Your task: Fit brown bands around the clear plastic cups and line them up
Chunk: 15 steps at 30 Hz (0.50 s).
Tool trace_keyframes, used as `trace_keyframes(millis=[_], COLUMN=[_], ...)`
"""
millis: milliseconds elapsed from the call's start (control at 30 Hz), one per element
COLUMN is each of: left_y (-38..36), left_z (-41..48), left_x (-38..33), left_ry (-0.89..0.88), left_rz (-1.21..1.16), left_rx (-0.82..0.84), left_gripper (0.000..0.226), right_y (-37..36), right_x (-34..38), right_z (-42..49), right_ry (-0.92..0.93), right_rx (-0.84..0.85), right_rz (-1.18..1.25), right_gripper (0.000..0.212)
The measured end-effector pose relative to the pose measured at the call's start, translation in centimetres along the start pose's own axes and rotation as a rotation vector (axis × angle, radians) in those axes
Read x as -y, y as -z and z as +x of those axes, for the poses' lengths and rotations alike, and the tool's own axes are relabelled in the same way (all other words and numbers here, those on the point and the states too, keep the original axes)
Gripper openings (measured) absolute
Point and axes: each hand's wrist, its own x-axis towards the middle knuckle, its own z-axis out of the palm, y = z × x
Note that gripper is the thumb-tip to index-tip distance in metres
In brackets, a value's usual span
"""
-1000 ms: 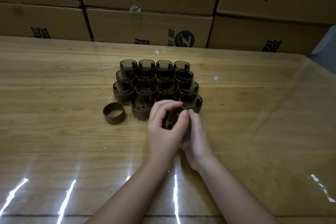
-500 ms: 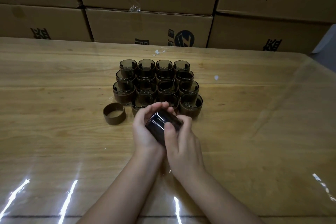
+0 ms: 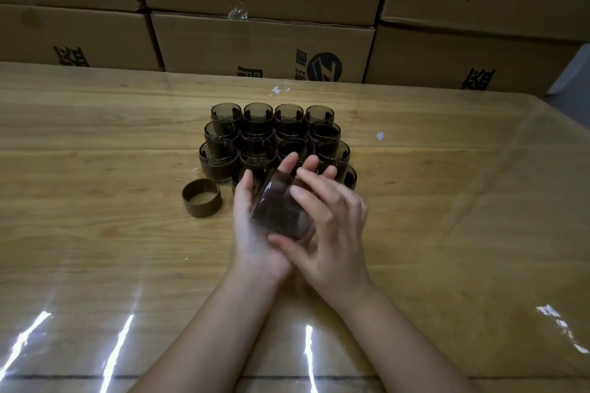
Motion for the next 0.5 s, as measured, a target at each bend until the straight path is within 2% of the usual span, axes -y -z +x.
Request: trace_keyframes(millis=[133, 267, 367, 433, 500], left_y=[-0.04, 0.31, 0.16, 0.08, 0.07], left_z=[-0.04, 0.40, 0.40, 0.28, 0.22], left_x=[-0.18, -0.51, -0.69, -0.78, -0.83], left_ry=[-0.074, -0.184, -0.315, -0.308, -0.246], left_rz=[0.114, 0.371, 0.647, 0.748, 0.815], left_rx=[-0.053, -0.153, -0.079, -0.011, -0.002], left_gripper=[0.056, 0.059, 0.058, 0.055, 0.061], right_y=[0.12, -0.11, -0.15, 0.11, 0.43], right_x=[-0.66, -0.32, 0.08, 0.05, -0.09], right_z=[0.06, -0.20, -0.29, -0.37, -0.36], right_ry=[-0.046, -0.115, -0.128, -0.116, -0.118], right_rx=[0.043, 0.111, 0.117, 0.127, 0.129], right_rz=[-0.044, -0.049, 0.036, 0.097, 0.146], right_gripper=[0.063, 0.068, 0.073, 0.074, 0.068])
